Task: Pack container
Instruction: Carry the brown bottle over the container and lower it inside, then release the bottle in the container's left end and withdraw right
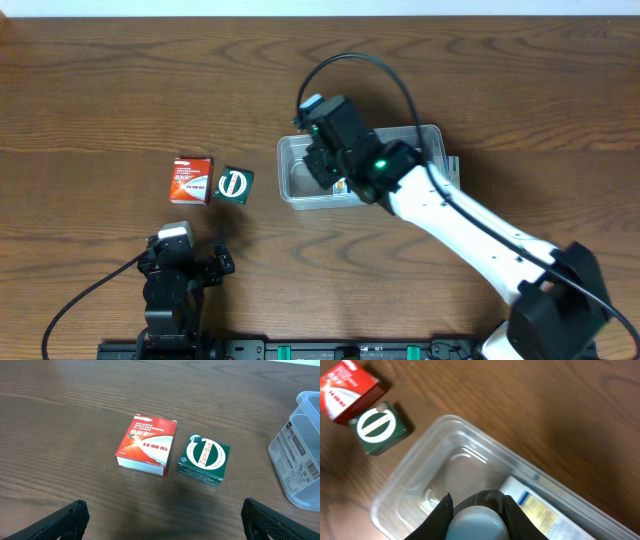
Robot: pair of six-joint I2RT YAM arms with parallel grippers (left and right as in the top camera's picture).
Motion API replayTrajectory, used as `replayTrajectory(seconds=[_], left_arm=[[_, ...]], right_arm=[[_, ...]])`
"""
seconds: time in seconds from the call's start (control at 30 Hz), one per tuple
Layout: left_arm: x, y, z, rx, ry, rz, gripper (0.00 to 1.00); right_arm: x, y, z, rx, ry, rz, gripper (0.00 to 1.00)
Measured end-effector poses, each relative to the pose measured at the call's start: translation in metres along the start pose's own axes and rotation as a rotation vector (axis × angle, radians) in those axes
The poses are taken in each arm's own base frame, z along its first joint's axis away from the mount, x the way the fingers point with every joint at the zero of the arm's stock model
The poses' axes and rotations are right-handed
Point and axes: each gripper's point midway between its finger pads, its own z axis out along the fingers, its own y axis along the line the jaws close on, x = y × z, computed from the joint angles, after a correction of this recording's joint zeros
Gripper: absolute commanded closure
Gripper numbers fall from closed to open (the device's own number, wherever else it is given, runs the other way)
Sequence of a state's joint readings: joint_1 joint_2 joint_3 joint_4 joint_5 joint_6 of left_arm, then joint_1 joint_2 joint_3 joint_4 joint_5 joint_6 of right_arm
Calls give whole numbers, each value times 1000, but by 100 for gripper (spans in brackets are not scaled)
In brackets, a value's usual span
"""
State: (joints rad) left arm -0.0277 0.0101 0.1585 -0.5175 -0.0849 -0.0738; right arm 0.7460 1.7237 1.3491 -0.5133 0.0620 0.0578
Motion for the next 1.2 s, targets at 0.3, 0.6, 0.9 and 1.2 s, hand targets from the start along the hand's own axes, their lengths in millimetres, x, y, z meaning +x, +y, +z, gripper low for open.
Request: replayTrajectory(seconds=[0.3,0.6,0.9,1.2], left_arm=[[0,0,0,0,0,0,2],[0,0,0,0,0,0,2],[0,0,0,0,0,0,2],[0,0,0,0,0,0,2]], right_arm=[[38,15,49,-12,138,-31,79],[45,29,47,-27,161,-57,67],[42,33,47,-32,148,-41,73],[39,45,47,-88,135,-35,75]])
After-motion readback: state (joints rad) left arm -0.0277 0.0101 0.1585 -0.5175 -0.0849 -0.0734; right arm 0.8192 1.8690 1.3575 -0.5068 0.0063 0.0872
